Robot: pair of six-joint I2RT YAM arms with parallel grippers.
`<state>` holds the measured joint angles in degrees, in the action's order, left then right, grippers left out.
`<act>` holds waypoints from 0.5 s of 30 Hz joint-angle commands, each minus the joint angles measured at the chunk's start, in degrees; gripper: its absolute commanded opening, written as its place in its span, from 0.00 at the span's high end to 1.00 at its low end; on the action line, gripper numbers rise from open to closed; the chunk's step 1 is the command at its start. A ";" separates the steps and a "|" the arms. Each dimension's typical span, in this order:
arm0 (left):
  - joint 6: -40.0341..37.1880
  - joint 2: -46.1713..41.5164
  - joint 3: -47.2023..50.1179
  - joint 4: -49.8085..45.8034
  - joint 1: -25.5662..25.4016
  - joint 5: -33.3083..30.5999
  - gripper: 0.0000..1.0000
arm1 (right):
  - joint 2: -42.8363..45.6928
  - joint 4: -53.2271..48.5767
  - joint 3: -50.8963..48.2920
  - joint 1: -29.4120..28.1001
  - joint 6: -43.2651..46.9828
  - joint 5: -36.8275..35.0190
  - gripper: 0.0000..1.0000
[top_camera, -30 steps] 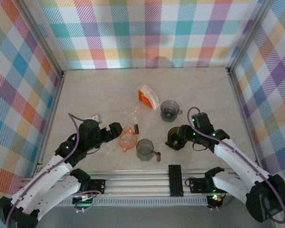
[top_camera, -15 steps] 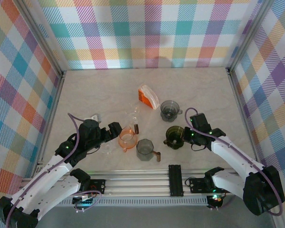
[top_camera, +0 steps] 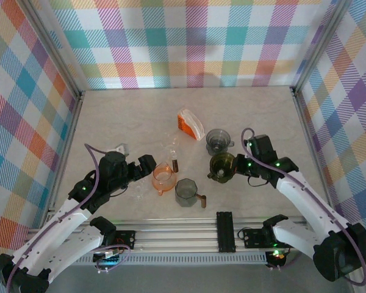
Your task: Place the coffee filter in the dripper
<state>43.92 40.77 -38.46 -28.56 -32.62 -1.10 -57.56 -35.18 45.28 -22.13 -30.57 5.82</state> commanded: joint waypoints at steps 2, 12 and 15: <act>-1.09 -0.85 -1.94 -1.70 -0.43 -0.11 0.00 | 1.30 -4.43 6.70 -3.42 2.34 5.59 1.00; -1.30 -2.28 -1.91 -3.04 -0.43 -1.21 0.00 | -8.61 -7.61 18.70 -22.77 1.04 1.94 1.00; -1.38 -2.35 -2.05 -3.61 -0.43 -1.49 0.00 | -11.98 -6.92 20.09 -24.95 0.62 2.18 1.00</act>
<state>43.86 39.13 -38.52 -30.26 -32.62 -1.61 -67.61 -41.30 63.35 -45.58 -29.41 7.79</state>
